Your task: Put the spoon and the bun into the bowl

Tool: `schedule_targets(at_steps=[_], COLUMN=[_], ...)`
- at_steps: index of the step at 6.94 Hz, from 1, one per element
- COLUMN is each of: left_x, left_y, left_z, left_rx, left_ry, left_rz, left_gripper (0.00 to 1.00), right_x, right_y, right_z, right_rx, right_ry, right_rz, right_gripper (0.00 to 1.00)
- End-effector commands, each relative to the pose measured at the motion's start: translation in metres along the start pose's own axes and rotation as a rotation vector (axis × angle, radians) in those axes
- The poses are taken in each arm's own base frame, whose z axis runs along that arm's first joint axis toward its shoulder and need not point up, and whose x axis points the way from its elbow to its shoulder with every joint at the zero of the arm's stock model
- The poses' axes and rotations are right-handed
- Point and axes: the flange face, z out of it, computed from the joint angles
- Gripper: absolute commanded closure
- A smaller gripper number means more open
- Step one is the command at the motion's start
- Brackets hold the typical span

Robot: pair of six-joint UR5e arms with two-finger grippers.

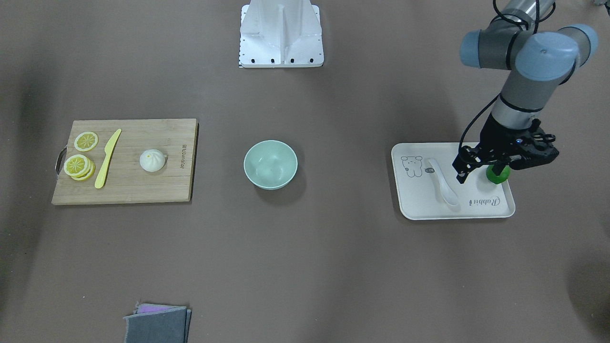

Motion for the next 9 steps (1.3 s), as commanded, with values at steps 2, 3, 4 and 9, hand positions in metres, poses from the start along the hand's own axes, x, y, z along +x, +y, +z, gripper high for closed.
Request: schedule_targets(at_steps=[2, 3, 4, 9], left_x=[0.011, 0.000, -0.002, -0.002], left_y=[0.048, 0.054, 0.056, 0.060], left_z=[0.068, 0.089, 0.092, 0.073], left_rx=[0.007, -0.002, -0.001, 0.001], left_ry=[0.011, 0.003, 0.013, 0.035], left_rz=[0.014, 0.024, 0.030, 0.036], left_gripper=[0.02, 0.02, 0.03, 0.35], right_x=[-0.047, -0.056, -0.070, -0.085], right_y=[-0.021, -0.027, -0.034, -0.039], right_z=[0.003, 0.004, 0.007, 0.016], right_rx=[0.005, 0.003, 0.000, -0.013], right_ry=[0.004, 0.001, -0.004, -0.008], right_rz=[0.005, 0.005, 0.005, 0.002], right_gripper=[0.00, 0.00, 0.00, 0.00])
